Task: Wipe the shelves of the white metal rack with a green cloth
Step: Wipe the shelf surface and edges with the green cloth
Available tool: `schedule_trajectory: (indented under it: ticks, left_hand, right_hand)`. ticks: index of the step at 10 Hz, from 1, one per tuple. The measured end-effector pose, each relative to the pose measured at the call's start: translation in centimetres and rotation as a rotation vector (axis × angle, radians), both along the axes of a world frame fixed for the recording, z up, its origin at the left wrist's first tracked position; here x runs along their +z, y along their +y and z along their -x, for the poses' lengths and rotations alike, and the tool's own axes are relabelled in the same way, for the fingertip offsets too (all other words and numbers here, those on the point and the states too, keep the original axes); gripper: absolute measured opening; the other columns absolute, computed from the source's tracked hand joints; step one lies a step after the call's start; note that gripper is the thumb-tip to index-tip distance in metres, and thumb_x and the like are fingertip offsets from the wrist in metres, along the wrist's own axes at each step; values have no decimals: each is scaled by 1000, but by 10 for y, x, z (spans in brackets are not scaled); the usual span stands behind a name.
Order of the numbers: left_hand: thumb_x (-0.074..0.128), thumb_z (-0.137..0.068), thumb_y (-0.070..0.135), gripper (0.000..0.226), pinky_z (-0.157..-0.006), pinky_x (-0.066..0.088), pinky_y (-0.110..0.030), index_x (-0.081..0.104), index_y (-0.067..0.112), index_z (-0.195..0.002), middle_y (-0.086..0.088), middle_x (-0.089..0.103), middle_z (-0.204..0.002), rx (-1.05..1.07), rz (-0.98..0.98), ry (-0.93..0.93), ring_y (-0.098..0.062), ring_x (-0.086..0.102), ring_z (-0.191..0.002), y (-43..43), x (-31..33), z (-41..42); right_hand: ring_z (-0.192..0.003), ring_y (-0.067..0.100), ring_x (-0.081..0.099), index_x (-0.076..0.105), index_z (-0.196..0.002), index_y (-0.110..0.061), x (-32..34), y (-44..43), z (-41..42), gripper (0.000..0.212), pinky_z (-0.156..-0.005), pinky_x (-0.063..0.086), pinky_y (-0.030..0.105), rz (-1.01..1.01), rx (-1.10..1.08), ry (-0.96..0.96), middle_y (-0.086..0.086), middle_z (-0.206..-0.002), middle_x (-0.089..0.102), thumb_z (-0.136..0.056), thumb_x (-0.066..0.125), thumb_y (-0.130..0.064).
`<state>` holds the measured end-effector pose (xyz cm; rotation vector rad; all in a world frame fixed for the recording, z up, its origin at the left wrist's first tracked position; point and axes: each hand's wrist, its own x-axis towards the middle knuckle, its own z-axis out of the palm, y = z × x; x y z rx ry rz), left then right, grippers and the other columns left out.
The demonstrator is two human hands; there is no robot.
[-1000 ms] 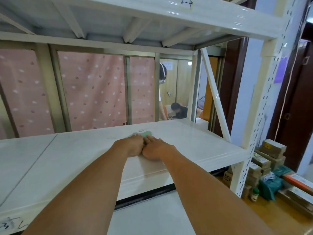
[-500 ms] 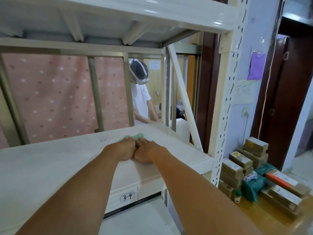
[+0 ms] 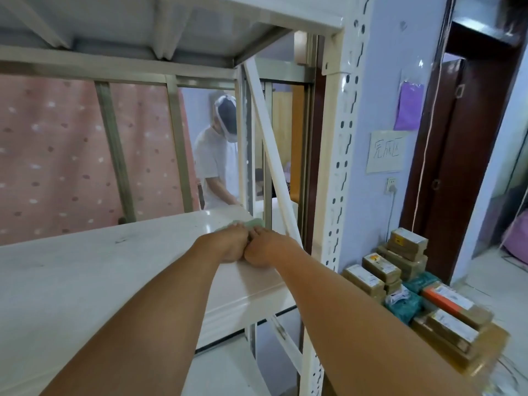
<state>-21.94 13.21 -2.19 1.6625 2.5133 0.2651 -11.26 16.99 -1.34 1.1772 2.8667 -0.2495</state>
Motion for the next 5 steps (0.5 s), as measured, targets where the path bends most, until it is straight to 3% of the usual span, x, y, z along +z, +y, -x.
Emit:
schedule_trajectory:
  ticks: [1, 2, 3, 4, 5]
  left_hand:
    - [41, -101, 10, 50, -122, 20, -42, 33, 0, -150, -19, 25, -160, -44, 50, 11, -34, 25, -147, 15, 6, -11]
    - [41, -99, 30, 41, -114, 34, -36, 51, 12, -134, -12, 52, -139, -81, -27, -57, -26, 47, -127, 19, 11, -16]
    - [42, -99, 27, 44, -110, 34, -33, 46, 25, -143, 1, 51, -144, -75, -46, -215, -20, 48, -127, 22, 11, -10]
    - [52, -95, 27, 47, -112, 38, -40, 49, 25, -142, 1, 56, -141, 24, -44, -204, -23, 53, -127, 22, 10, -8]
    - [42, -102, 10, 40, -117, 31, -34, 48, 7, -142, -3, 53, -137, -36, -56, -133, -23, 45, -137, 35, 10, -11]
  right_hand:
    - [-127, 33, 51, 43, -145, -9, 12, 4, -10, 52, -105, 43, 49, -61, 10, -105, 13, -146, 45, -94, 42, -19]
    - [-118, 32, 59, 49, -139, -8, 16, 5, -14, 43, -96, 50, 42, -155, -1, -98, 11, -131, 58, -95, 48, -11]
    - [-115, 30, 62, 42, -144, -5, 20, 4, -17, 50, -82, 50, 37, -321, 8, -88, 10, -128, 62, -95, 51, -7]
    - [-113, 29, 64, 56, -133, -3, 21, 8, -16, 38, -89, 51, 36, -343, 25, -53, 11, -127, 63, -95, 53, -4]
    - [-119, 27, 61, 59, -130, -5, 27, 13, -12, 35, -94, 49, 35, -282, 5, 12, 11, -132, 61, -95, 55, -5]
